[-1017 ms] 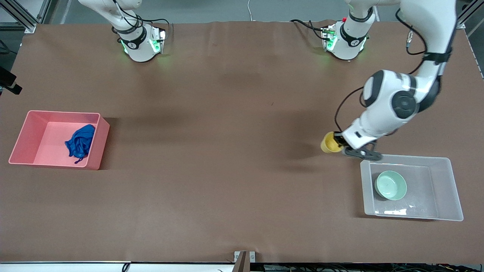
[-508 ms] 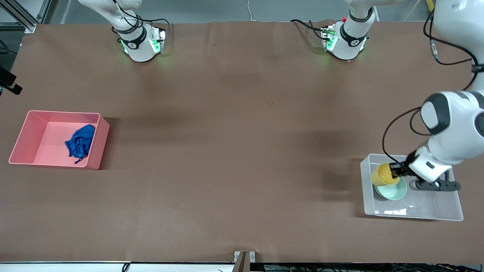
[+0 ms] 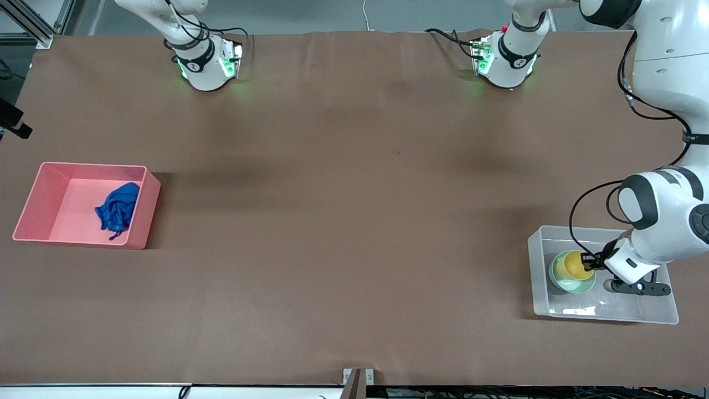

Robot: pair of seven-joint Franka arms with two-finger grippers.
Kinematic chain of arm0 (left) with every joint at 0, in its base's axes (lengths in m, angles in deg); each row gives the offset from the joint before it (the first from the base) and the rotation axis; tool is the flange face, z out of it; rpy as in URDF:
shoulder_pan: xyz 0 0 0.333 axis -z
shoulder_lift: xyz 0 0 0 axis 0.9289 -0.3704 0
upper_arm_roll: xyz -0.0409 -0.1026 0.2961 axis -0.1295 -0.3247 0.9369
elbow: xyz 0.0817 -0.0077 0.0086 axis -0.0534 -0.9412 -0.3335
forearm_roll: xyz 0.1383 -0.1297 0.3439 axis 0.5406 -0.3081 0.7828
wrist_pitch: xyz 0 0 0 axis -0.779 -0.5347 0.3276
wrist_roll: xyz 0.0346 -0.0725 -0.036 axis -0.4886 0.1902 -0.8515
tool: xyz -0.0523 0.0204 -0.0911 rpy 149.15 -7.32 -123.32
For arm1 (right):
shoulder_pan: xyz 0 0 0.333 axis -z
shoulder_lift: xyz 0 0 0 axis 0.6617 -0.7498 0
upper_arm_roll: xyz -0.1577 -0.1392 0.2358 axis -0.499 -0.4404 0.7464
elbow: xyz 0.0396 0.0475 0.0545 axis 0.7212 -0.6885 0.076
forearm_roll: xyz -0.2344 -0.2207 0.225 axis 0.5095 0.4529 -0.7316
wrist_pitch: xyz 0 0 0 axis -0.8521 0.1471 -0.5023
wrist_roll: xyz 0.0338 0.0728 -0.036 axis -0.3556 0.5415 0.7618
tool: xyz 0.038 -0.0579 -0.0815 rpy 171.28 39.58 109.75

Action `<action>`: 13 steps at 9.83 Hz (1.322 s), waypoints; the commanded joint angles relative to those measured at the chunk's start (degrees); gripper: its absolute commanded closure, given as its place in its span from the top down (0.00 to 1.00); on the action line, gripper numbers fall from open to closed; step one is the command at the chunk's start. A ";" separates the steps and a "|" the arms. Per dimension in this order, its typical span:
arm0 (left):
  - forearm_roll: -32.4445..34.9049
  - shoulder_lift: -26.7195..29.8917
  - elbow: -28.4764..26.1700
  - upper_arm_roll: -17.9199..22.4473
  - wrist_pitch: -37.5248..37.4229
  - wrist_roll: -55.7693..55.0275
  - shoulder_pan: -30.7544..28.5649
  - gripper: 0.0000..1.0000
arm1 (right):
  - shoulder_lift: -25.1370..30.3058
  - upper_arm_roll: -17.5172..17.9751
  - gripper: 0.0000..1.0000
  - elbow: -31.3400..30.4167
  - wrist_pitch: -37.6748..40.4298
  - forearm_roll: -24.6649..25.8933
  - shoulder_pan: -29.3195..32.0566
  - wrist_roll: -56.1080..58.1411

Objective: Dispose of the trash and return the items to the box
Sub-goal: 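Carry the yellow cup with the left gripper into the green bowl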

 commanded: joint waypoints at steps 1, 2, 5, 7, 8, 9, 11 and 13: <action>-0.72 -0.50 0.66 1.17 -0.35 0.89 0.21 0.99 | 0.15 -0.19 1.00 -0.01 0.22 -0.91 -0.03 -0.05; -0.72 1.60 0.66 1.26 -0.96 0.82 0.30 1.00 | 0.15 -0.19 1.00 -0.01 0.22 -0.91 -0.03 -0.05; -0.28 12.04 -1.16 1.35 -11.30 0.21 0.91 1.00 | 0.15 -0.28 1.00 -0.01 0.22 -0.91 -0.03 0.03; 0.95 24.58 -11.94 1.26 -12.65 -0.59 2.58 1.00 | 0.15 -0.28 1.00 -0.01 0.30 -0.91 -0.03 0.03; 0.95 29.43 -15.56 1.35 -12.74 -1.11 3.37 1.00 | 0.15 -0.28 1.00 -0.01 0.30 -0.91 -0.03 0.12; 1.04 33.31 -16.64 1.26 -14.31 -2.51 4.42 1.00 | 0.15 -0.28 1.00 -0.01 0.30 -0.91 -0.03 0.12; 1.04 36.94 -13.69 1.35 -24.13 -6.10 6.79 1.00 | 0.15 -0.54 1.00 -0.01 0.48 -0.91 -0.03 0.21; 0.95 35.82 -4.40 1.26 -33.00 -8.94 7.50 1.00 | 0.15 -0.80 1.00 -0.01 0.48 -0.91 -0.12 0.21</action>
